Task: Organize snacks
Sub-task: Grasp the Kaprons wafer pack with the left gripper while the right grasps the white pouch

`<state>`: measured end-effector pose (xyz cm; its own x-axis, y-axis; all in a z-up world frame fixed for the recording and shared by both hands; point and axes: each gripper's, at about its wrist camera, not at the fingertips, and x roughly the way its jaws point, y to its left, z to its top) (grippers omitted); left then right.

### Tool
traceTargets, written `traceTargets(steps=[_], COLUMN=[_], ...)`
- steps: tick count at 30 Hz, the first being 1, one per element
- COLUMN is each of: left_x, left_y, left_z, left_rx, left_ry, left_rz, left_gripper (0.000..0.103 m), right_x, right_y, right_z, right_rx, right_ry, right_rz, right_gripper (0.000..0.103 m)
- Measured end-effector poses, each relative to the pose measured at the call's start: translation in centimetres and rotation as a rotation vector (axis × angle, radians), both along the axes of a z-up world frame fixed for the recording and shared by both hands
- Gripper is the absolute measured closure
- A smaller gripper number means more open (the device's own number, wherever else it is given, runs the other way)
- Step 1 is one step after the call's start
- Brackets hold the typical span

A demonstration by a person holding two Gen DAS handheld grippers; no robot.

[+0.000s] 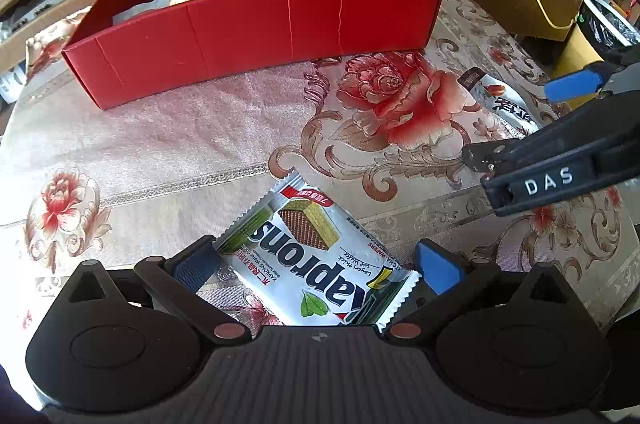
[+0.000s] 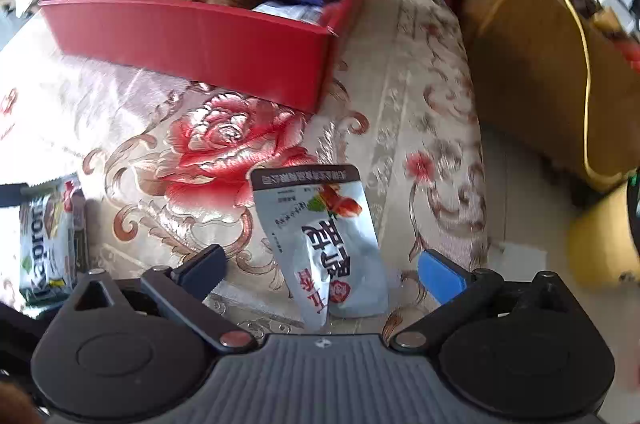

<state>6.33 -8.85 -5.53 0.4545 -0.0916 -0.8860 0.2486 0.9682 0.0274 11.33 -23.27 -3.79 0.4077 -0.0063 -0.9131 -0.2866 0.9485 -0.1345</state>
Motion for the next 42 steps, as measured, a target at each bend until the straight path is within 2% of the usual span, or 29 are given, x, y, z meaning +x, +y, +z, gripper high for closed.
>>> traceTargets(steps=[10, 13, 15, 21, 24, 28, 32, 42], left_x=[0.1, 0.0, 0.0, 0.2, 0.7, 0.8, 0.7, 0.4], left_y=[0.0, 0.0, 0.0, -0.1, 0.0, 0.2, 0.4, 0.5], left_z=[0.0, 0.0, 0.0, -0.1, 0.0, 0.2, 0.7, 0.9], left_rx=[0.0, -0.001, -0.003, -0.01, -0.015, -0.01, -0.009, -0.008], left_ry=[0.0, -0.002, -0.007, -0.038, -0.018, -0.018, -0.03, -0.025], left_rz=[0.0, 0.001, 0.005, 0.022, 0.021, 0.012, -0.001, -0.018], left_gripper=[0.0, 0.0, 0.0, 0.0, 0.0, 0.006, 0.023, 0.028], right_x=[-0.6, -0.8, -1.0, -1.8, -2.2, -2.6, -3.0, -3.7], right_y=[0.4, 0.6, 0.7, 1.7, 2.1, 2.2, 2.5, 3.4], right_z=[0.5, 0.8, 0.9, 1.1, 1.2, 1.4, 1.6, 2.3], right_rx=[0.008, 0.019, 0.033, 0.017, 0.002, -0.004, -0.006, -0.031], right_ry=[-0.019, -0.019, -0.015, -0.039, -0.05, -0.054, -0.064, -0.102], right_rz=[0.067, 0.088, 0.102, 0.168, 0.192, 0.208, 0.221, 0.239], right_gripper=[0.021, 0.03, 0.04, 0.057, 0.066, 0.069, 0.072, 0.08])
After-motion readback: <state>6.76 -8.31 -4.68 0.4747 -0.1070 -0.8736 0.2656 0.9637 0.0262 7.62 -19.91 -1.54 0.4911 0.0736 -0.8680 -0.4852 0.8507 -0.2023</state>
